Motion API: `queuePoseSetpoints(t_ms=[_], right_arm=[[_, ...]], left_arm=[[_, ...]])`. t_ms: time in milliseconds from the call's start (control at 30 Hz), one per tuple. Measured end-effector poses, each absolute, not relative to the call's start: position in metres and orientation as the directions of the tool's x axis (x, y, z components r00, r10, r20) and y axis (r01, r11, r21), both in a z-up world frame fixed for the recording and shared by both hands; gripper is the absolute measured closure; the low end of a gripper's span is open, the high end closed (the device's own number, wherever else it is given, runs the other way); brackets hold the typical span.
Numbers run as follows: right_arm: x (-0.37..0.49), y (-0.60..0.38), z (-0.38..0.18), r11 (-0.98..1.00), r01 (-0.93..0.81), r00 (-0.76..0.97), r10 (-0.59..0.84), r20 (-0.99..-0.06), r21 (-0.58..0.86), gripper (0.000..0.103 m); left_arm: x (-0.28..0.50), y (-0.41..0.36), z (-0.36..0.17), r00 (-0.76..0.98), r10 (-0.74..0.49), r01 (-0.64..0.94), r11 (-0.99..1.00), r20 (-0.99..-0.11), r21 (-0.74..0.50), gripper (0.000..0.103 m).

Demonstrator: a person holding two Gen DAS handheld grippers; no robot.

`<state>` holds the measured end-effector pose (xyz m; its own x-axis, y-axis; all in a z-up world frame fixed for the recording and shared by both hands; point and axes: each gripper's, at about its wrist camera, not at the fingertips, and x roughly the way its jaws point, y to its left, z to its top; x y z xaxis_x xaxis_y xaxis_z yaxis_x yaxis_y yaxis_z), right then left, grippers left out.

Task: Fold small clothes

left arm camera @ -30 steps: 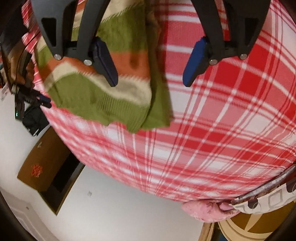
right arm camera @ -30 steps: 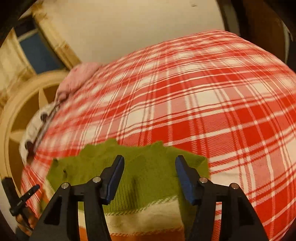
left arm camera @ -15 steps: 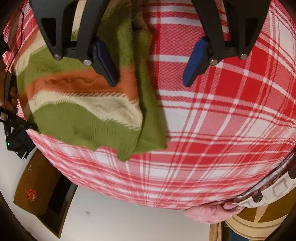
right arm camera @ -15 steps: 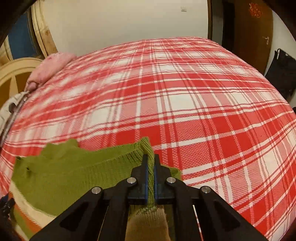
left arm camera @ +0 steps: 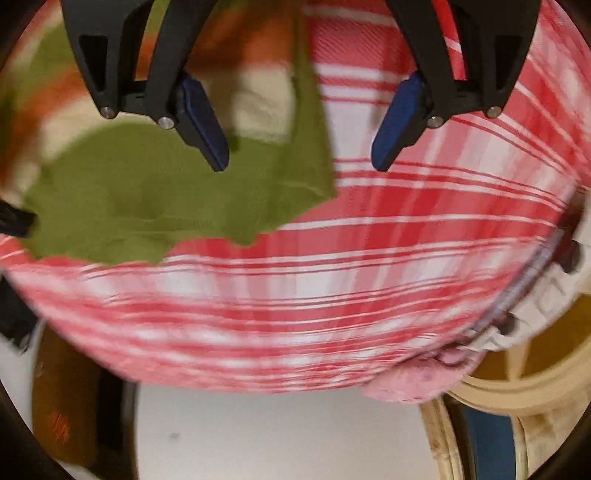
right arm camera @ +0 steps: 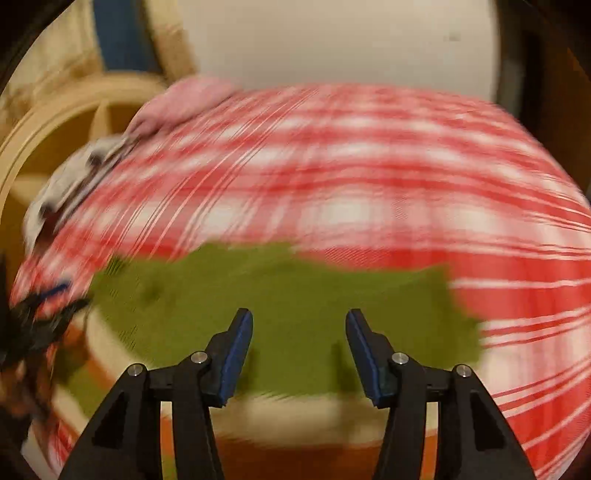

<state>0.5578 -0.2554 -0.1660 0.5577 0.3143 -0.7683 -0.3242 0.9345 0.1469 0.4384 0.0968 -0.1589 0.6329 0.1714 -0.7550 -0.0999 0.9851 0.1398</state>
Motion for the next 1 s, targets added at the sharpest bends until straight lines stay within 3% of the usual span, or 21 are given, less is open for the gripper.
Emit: queuePoseSetpoints(t_ms=[133,433,600,800,1000], right_arm=[[0.557,-0.228,-0.204,0.942,-0.334,0.542,0.21,-0.814,0.02,0.049],[0.491,-0.287,-0.172,0.96,-0.266,0.611,0.237,-0.755,0.087,0.049],[0.43,-0.348,-0.17,0.987,-0.129,0.643,0.158,-0.75,0.098,0.049],[0.399,-0.351,-0.201,0.99,-0.138,0.532,0.105,-0.84,0.037,0.049],[0.382,-0.32,-0.168,0.985,-0.174,0.652,0.114,-0.75,-0.001,0.049]], left_arm=[[0.441,0.114,-0.175,0.615,0.164,-0.133,0.986,-0.771,0.103,0.01],[0.361,0.13,-0.151,0.643,-0.03,-0.093,0.989,-0.765,-0.116,0.011],[0.324,0.115,-0.173,0.591,-0.043,-0.032,0.997,-0.805,-0.077,0.011],[0.307,0.107,-0.18,0.607,-0.015,-0.043,0.998,-0.794,-0.052,0.01],[0.307,0.109,-0.184,0.611,0.027,-0.079,0.997,-0.791,-0.027,0.002]])
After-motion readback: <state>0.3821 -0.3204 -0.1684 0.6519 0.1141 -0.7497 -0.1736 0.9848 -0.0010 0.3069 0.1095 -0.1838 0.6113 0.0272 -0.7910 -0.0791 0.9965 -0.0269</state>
